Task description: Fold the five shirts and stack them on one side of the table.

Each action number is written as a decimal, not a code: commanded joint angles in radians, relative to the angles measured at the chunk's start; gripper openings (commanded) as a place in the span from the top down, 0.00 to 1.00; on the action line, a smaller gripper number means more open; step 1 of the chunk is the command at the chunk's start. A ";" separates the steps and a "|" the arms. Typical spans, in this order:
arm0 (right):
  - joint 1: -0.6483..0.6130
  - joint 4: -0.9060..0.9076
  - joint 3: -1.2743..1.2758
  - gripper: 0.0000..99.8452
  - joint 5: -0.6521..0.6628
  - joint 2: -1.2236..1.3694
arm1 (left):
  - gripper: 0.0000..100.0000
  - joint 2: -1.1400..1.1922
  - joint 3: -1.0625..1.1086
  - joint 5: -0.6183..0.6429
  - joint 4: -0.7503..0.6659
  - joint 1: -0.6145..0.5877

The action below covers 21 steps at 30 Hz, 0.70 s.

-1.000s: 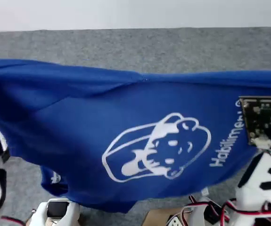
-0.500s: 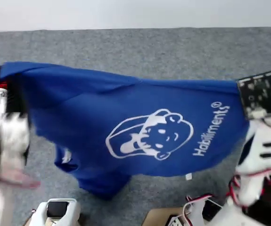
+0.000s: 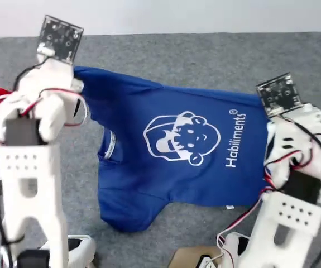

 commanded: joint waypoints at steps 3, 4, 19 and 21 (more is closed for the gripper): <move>-0.012 -0.185 -0.051 0.99 0.011 0.176 | 1.00 0.153 -0.004 -0.003 -0.189 0.002; -0.012 -0.199 -0.084 0.99 0.009 0.219 | 1.00 0.183 -0.016 -0.003 -0.209 0.009; -0.041 -0.197 -0.859 0.99 0.005 0.940 | 1.00 0.804 -0.716 -0.003 -0.216 0.055; -0.050 -0.196 -0.928 0.99 0.005 1.001 | 1.00 0.887 -0.839 -0.003 -0.175 0.061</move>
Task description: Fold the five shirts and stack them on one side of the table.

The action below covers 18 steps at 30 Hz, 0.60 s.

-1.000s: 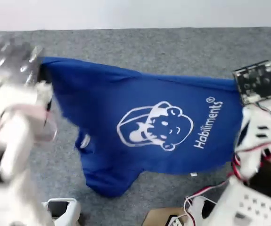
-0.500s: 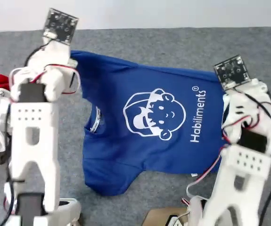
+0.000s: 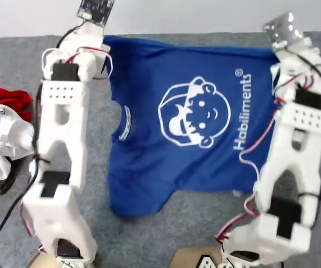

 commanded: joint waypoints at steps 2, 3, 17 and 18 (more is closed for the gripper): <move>-0.002 -0.022 -0.201 0.99 0.005 0.094 | 1.00 0.146 -0.325 -0.003 0.084 0.006; -0.004 -0.022 -0.213 0.99 0.005 0.110 | 1.00 0.180 -0.384 -0.003 0.112 0.008; -0.007 0.392 -0.221 0.99 0.009 0.130 | 1.00 0.410 -0.878 -0.017 0.730 0.051; -0.005 0.433 -0.221 0.99 0.009 0.130 | 1.00 0.410 -0.886 -0.040 0.775 0.058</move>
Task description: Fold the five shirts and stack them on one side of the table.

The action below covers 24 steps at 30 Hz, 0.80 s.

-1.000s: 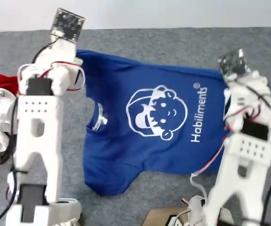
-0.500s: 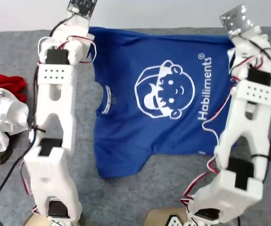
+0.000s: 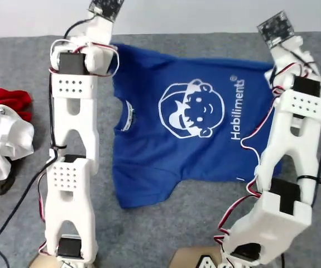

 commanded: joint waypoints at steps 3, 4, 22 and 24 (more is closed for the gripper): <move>0.005 0.196 -0.064 0.99 0.009 -0.018 | 1.00 -0.025 -0.053 -0.071 0.178 0.037; 0.005 0.219 -0.064 0.99 0.009 -0.018 | 1.00 -0.028 -0.044 -0.072 0.178 0.038; 0.107 0.532 -0.064 0.99 0.060 -0.018 | 1.00 -0.744 1.040 -0.183 0.176 0.173; 0.120 0.561 -0.064 0.99 0.060 -0.018 | 1.00 -0.822 1.158 -0.183 0.176 0.201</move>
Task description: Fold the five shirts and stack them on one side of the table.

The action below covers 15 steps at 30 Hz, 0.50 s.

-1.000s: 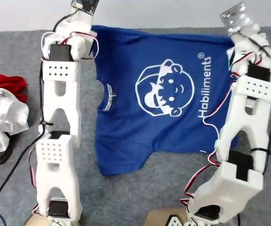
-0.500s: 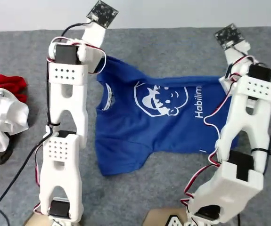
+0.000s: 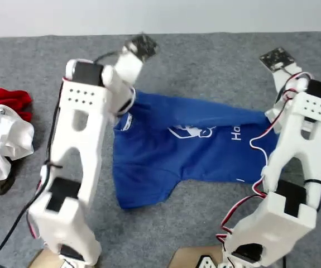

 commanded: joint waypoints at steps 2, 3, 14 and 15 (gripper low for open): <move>0.045 0.065 -0.063 0.99 0.009 -0.018 | 1.00 -0.232 0.257 -0.011 0.028 0.060; 0.051 0.079 -0.063 0.99 0.009 -0.019 | 1.00 -0.265 0.302 -0.011 0.028 0.069; 0.128 0.162 -0.068 0.99 0.110 -0.031 | 1.00 -0.598 0.700 -0.008 0.028 0.180; 0.133 0.166 -0.068 0.99 0.120 -0.042 | 1.00 -0.628 0.723 -0.006 0.028 0.199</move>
